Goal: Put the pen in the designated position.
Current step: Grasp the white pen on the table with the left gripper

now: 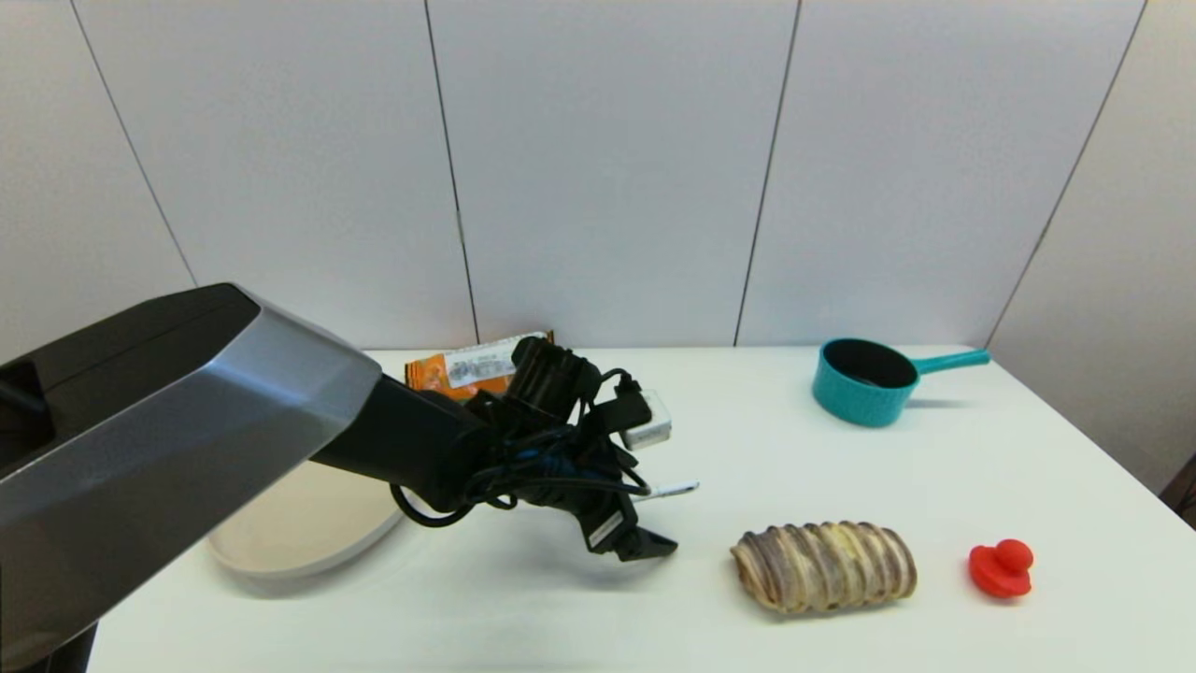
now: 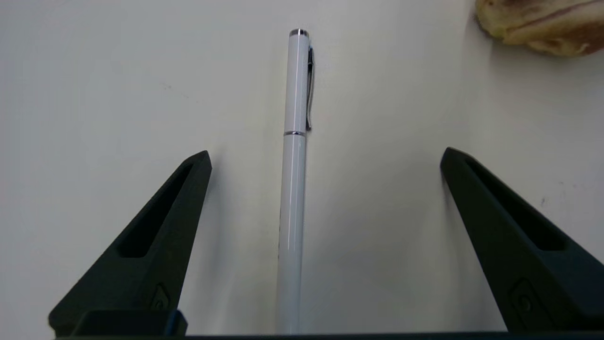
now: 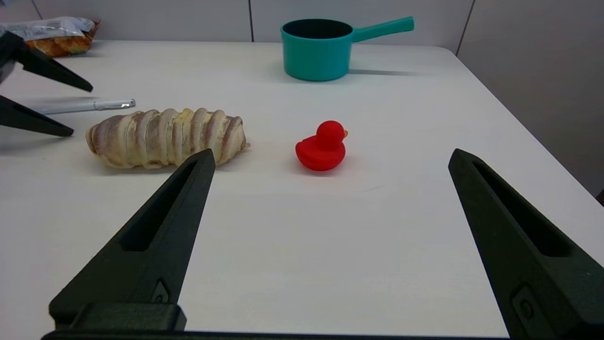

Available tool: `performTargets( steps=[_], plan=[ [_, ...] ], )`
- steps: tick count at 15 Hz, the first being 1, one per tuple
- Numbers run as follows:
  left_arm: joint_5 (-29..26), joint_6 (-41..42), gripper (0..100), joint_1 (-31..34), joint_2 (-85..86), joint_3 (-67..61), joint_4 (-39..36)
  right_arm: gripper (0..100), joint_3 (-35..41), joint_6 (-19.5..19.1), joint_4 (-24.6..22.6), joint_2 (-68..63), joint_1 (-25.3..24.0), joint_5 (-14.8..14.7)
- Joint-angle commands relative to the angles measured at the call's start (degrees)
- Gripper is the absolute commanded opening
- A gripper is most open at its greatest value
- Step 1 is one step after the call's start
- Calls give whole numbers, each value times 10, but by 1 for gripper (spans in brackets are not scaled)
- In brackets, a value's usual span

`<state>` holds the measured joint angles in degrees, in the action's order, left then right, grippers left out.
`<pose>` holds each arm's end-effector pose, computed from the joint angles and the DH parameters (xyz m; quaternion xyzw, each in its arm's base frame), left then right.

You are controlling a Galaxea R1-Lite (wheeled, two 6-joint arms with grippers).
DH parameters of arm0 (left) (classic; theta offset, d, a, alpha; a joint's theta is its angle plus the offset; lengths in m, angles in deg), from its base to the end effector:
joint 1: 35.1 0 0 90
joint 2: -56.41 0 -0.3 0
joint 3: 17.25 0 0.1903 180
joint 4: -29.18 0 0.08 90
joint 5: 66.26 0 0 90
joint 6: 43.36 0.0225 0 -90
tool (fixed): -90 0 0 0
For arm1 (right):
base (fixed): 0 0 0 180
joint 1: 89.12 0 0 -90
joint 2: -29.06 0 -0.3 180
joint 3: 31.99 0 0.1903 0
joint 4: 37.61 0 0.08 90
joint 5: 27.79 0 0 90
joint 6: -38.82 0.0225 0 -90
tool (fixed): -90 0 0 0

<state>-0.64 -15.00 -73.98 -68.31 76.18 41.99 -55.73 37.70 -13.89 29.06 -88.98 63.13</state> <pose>0.3100 -0.2619 0.0778 0.2393 0.2420 -0.5625 0.7535 -0.0233 0.0004 0.0766 -0.0098 -0.0002 0.0068 0.9999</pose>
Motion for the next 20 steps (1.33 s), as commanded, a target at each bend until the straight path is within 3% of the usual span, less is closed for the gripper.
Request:
performTargets(
  steps=[1, 12, 13, 20],
  plan=[
    [0, 2, 100, 4, -17, 1, 4, 100, -1, 0, 0, 0, 0, 0],
    [1, 2, 100, 20, -7, -3, 43, 100, -1, 0, 1, 0, 0, 0],
    [0, 2, 0, 21, -8, 0, 42, 100, 0, 0, 0, 0, 0, 0],
    [1, 1, 0, 20, -7, 3, 41, 100, -1, 0, 0, 0, 0, 0]
  ],
)
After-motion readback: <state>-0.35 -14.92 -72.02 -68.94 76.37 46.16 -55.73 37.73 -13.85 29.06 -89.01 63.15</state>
